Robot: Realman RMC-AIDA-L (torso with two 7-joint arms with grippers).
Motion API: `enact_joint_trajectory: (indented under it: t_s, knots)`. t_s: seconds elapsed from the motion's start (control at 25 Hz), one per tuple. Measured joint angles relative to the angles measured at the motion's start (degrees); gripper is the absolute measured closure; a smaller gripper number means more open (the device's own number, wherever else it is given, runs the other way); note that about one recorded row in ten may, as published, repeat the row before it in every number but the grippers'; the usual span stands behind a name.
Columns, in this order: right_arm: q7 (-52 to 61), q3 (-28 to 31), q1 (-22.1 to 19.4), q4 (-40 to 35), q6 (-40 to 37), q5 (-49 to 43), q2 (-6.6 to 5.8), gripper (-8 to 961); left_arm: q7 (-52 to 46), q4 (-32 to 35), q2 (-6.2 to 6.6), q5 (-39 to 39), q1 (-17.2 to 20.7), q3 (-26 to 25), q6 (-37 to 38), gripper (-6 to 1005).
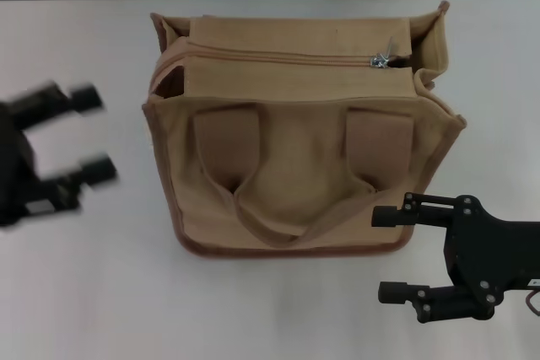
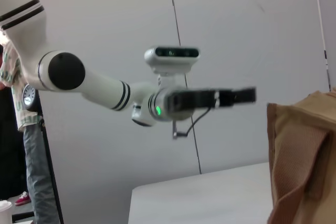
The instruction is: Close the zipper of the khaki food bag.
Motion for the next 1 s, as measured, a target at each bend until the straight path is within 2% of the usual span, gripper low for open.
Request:
enact_joint_trajectory:
  t_s: [0.04,0.08,0.16,0.28,0.48,0.68,1.0]
  knots:
    - [-0.06,0.01,0.11,0.39,0.09,0.01,0.0,168,1.76,-0.05,-0.35,0.02,0.23,2.63,0.0,160]
    - [-0.07,0.0,0.19,0.71,0.14,0.01,0.0,168,1.76,-0.05,-0.35,0.02,0.23,2.63,0.0,160]
    - [-0.14,0.01,0.27,1.42,0.16,0.02,-0.01,167,6.43,-1.6,-1.5,0.14,0.49,10.16,-0.27,161]
    - [-0.34,-0.26,0.21,2.19,0.36,-0.01,0.0,167,12.24,-4.86,-2.79,1.6,0.38,14.86,-0.86,161]
    - [-3.19,-0.57,0.46,5.86,3.22,-0.31,0.04,167,17.56,-8.19,-4.71,5.34,-0.27,15.3,-5.05,163]
    - [-4.49,-0.77,0.57,6.98,3.76,-0.35,0.02,168,17.49,-8.86,-5.05,7.38,-1.07,15.18,-6.25,164]
    - [-4.57,-1.23,0.56,7.02,3.77,-0.4,0.01,168,16.78,-8.94,-4.93,7.63,-1.87,15.29,-6.32,165]
